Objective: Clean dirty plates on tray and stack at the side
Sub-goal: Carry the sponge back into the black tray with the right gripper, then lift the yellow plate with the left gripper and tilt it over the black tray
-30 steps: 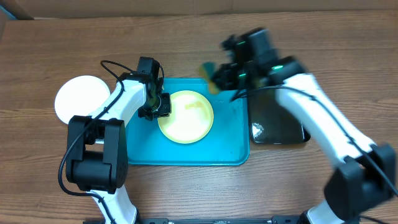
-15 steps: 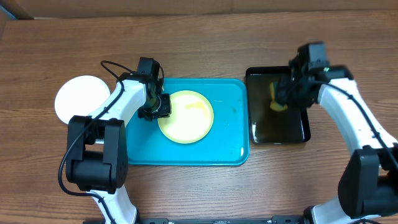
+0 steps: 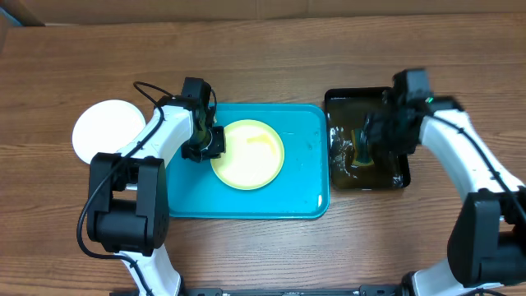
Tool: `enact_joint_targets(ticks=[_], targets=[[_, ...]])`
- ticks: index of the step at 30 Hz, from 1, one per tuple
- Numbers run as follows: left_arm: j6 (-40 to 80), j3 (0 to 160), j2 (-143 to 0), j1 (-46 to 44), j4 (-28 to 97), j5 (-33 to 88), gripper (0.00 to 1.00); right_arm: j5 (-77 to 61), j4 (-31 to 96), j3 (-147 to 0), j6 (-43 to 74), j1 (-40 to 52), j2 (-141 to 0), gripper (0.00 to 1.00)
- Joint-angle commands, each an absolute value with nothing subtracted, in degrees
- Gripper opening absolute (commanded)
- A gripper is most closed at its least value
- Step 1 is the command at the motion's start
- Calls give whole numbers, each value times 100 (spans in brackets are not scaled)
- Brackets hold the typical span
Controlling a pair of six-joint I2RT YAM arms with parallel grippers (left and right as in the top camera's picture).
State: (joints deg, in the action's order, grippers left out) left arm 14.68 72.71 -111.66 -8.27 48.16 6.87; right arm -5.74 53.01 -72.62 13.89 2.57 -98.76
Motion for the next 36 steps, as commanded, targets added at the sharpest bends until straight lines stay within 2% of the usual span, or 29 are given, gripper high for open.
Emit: enact_joint_targets(ticks=[1, 5, 11, 22, 27, 36], targets=[[1391, 7365, -11260, -838, 4989, 751, 4, -517, 5669, -8230, 1350, -139, -9797, 100], [1433, 7671, -11260, -838, 5476, 635, 4, -456, 6204, -8906, 1350, -829, -9797, 100], [1544, 8624, -11260, -838, 6324, 552, 4, -456, 6289, -8932, 1350, -1667, -9810, 100], [1551, 10687, -11260, -932, 7247, 510, 4, -456, 6289, -8932, 1350, -1962, -9808, 100], [2086, 11216, -11257, -1529, 7133, -517, 4, -456, 6289, -8932, 1350, -1962, -9810, 100], [2252, 11249, -11262, -3245, 6200, -2189, 4, -456, 6289, -8932, 1350, -1962, -9810, 100]])
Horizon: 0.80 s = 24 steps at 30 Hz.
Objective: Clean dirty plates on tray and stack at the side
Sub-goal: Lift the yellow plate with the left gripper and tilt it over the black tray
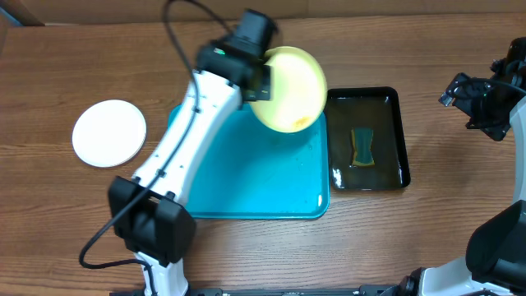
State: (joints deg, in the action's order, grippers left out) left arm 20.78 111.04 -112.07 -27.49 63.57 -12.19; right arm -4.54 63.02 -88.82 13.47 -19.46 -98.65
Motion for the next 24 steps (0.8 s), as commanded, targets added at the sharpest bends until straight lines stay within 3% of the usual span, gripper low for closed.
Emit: enact_joint_targets(ticks=[1, 8, 15, 24], targets=[[2252, 11249, -11262, -3426, 6139, -2456, 4, -456, 6292, -8932, 1350, -1962, -9810, 100], [1804, 11244, -11316, -4788, 5754, -5063, 4, -456, 6289, -8932, 1350, -1962, -9810, 100], [884, 11233, -11493, -5741, 5435, -6810, 4, -456, 6289, -8932, 1350, -1962, -9810, 100], [550, 11233, -11611, -6084, 5100, -7269, 4, -456, 6289, -8932, 1350, -1962, -9808, 100]])
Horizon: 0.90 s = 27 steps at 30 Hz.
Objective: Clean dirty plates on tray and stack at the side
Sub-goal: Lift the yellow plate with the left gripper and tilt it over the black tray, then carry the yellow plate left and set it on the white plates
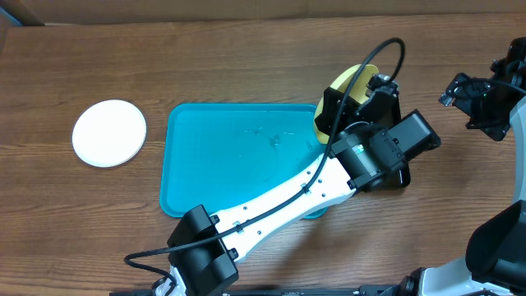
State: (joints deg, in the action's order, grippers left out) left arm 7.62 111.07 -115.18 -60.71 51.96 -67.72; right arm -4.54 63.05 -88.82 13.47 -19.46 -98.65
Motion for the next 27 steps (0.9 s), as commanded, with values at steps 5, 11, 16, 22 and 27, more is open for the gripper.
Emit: enact_joint_targets(ticks=[5, 11, 16, 22, 27], targets=[[510, 11233, -11611, -6069, 4917, -7393, 4, -456, 6289, -8932, 1350, -1962, -9808, 100], [716, 11233, -11611, -6047, 4790, -7244, 4, -456, 6289, -8932, 1350, -1962, -9810, 100], [1555, 11233, -11611, -5666, 5225, -5201, 4, -456, 6292, -8932, 1350, -1962, -9810, 100], [2528, 11236, -11603, -4644, 5570, -2543, 4, -456, 6292, -8932, 1350, -1962, -9810, 100], [2600, 11233, -11603, -3194, 5686, 43, 4, -456, 6289, -8932, 1350, -1962, -9808, 100]])
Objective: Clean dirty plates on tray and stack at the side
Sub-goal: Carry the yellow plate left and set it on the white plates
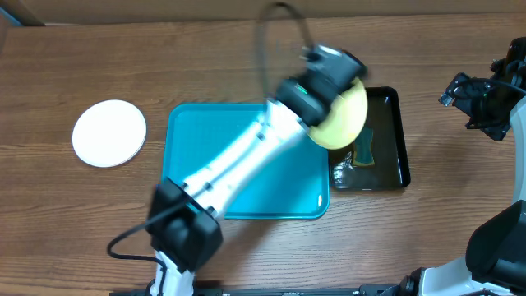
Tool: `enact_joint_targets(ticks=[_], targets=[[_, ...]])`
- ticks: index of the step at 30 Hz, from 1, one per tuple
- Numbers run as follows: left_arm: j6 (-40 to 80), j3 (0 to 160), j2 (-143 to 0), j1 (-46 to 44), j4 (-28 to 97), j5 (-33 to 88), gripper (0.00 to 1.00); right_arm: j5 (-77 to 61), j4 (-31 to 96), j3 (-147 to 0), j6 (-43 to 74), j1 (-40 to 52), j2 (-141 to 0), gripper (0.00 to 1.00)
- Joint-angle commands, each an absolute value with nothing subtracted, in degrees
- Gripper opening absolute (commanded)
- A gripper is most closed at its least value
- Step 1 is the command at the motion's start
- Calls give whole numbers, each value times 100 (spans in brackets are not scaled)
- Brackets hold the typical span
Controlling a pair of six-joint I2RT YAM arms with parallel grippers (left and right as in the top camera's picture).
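Observation:
My left gripper [335, 92] is shut on the rim of a pale yellow plate [343, 125]. It holds the plate tilted over the left edge of the black basin [396, 140], and the arm is blurred by motion. A green and yellow sponge [362, 149] lies in the basin's water, partly behind the plate. The blue tray [222, 156] has no plate on it. On the table at far left lies a white plate [109, 132]. My right gripper [481, 105] hangs at the right edge, well off the basin, and its fingers are too dark to read.
The left arm [238, 164] crosses diagonally above the tray from the front left. The basin sits right against the tray's right edge. Bare wooden table lies behind the tray and between the tray and the white plate.
The yellow plate stood on edge at the basin's back left corner. Now it faces up more and hangs over the basin's left side. The left arm has shifted; the right arm is unchanged.
At first the yellow plate lay on the tray with my left gripper at its left rim, and my right gripper was down in the basin. Then the plate was held tilted above the tray's back right and the right arm was out at the right. The plate has since been at the basin.

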State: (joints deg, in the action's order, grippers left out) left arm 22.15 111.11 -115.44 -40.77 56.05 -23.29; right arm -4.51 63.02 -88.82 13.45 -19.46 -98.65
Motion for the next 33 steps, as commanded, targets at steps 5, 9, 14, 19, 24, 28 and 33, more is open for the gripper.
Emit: enact_joint_targets(ticks=[5, 9, 14, 19, 24, 28, 33], targets=[[2591, 11233, -11603, -1518, 6224, 1656, 4, -456, 6289, -8932, 1350, -1962, -9808, 100], [2508, 11233, -11605, -187, 7011, 1643, 4, -456, 6289, -8932, 1350, -1962, -9808, 100], [2436, 11229, -11605, 1326, 7846, 1039, 4, -456, 6289, -8932, 1350, -1962, -9810, 100], [2438, 11146, -11605, 2484, 8162, 301, 4, -456, 6289, -8932, 1350, -1962, -9810, 100], [2443, 10707, -11605, 3247, 8025, 233, 4, -456, 6289, -8932, 1350, -1962, -9808, 100], [2449, 10182, -11605, 3535, 7623, 239, 4, -456, 6289, -8932, 1350, -1962, -9810, 100], [2447, 9706, -11605, 3673, 7076, 250, 5, -456, 6289, -8932, 1350, -1962, -9808, 100]])
